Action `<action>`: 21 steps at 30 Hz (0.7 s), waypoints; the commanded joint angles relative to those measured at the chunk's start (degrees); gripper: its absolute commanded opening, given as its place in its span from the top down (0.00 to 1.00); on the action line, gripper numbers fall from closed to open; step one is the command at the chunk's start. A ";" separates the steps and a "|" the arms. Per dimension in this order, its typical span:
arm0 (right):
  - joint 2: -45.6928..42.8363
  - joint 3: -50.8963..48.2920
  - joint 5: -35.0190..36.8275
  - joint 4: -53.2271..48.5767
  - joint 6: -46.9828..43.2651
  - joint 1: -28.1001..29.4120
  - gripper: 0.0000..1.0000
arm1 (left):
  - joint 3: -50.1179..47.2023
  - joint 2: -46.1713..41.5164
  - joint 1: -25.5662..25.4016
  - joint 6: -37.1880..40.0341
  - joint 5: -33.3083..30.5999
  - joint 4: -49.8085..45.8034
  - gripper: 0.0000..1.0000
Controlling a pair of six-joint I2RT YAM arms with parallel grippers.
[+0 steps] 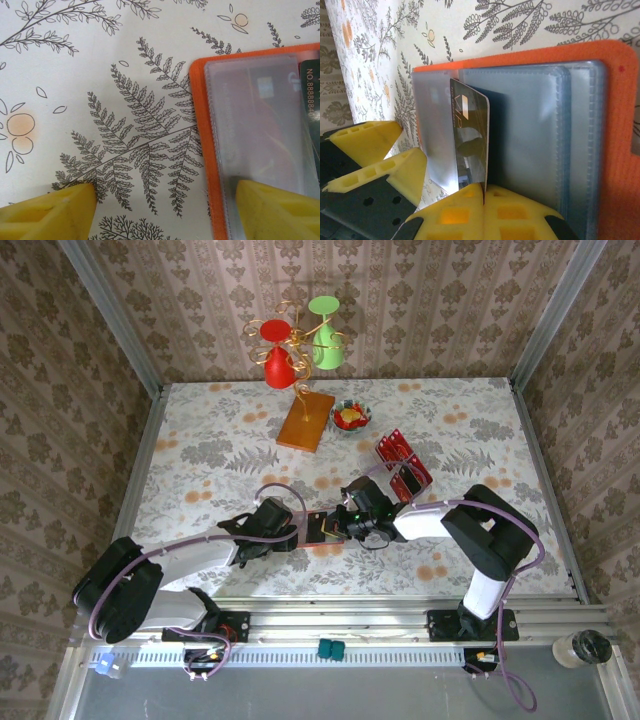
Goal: Put the credit cards into the card holder
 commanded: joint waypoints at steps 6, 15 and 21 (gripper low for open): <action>2.54 2.04 -1.75 -6.69 -1.59 0.47 1.00 | -0.92 0.97 -0.38 -1.22 0.29 -1.45 0.25; 3.81 3.57 -2.16 -6.86 -1.11 0.69 1.00 | -0.84 1.24 -0.49 -1.35 0.25 -1.23 0.25; 5.77 6.29 -2.65 -8.08 -1.59 1.21 1.00 | -0.84 1.24 -0.58 -1.57 0.24 -1.32 0.25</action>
